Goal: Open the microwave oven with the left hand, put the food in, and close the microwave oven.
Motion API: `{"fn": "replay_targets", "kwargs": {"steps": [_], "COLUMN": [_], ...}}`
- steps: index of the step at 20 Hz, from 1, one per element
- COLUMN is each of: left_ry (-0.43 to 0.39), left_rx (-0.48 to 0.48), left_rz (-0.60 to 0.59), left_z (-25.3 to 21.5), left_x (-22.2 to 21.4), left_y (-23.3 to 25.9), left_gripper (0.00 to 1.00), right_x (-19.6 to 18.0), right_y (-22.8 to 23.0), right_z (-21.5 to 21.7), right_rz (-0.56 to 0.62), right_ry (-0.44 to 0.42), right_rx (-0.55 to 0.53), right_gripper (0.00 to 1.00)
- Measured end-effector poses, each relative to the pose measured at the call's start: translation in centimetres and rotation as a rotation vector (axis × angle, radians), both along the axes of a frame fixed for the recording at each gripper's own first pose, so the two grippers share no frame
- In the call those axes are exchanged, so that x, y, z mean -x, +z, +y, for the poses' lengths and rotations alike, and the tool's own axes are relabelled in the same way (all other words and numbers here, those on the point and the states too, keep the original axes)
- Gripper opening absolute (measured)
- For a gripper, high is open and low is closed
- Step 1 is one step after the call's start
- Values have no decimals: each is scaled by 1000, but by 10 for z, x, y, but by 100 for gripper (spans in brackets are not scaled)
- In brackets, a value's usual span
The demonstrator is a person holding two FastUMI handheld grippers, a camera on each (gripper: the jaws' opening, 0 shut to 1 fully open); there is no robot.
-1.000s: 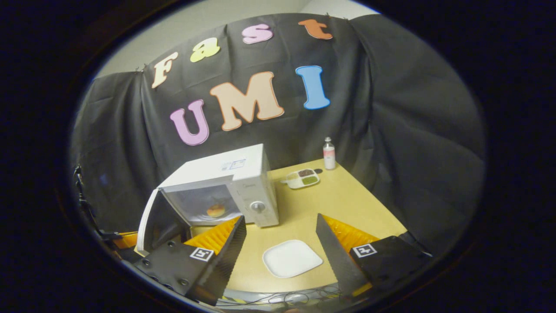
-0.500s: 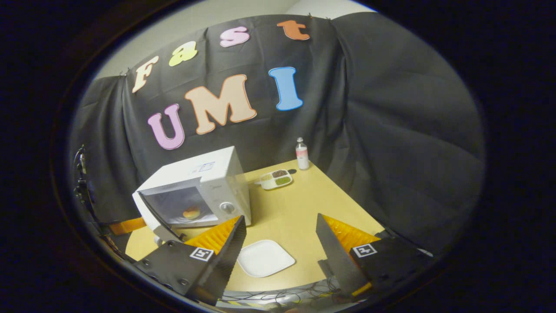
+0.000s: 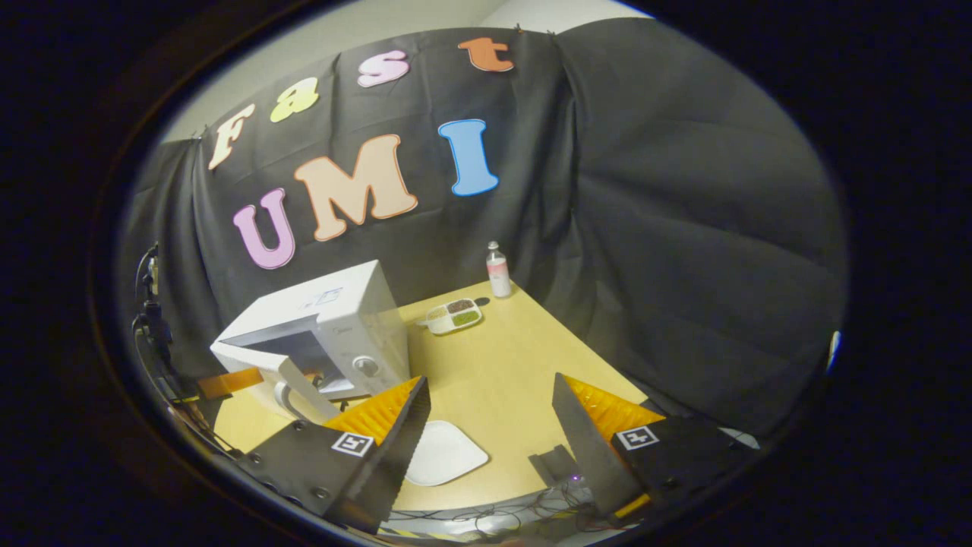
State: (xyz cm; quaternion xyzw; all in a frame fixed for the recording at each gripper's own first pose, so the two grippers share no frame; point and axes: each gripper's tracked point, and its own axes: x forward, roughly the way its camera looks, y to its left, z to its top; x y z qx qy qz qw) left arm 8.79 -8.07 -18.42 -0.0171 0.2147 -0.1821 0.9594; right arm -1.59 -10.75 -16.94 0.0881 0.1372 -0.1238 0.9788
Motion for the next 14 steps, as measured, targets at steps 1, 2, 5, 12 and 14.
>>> {"fn": "replay_targets", "kwargs": {"steps": [1, 2, 5, 12, 14], "left_ry": [-8, -10, -18, -20, -15], "left_rx": [-3, -9, -44, -22, -8], "left_rz": [-3, -4, -12, -65, -63], "left_z": [-4, -8, -14, -32, -35], "left_x": [-2, -4, -13, -37, -43], "left_y": [0, -1, -2, 12, 10], "left_gripper": [7, 7, 7, 7, 7], "right_x": [-1, -2, -2, -4, -5], "right_y": [-1, -1, -6, -15, -12], "right_z": [0, 1, 3, 9, 7], "right_rz": [3, 6, 21, 57, 49], "right_ry": [-1, -1, 6, 24, 20], "right_rx": [-1, -2, -1, -6, -20], "right_gripper": [91, 91, 91, 92, 91]}}
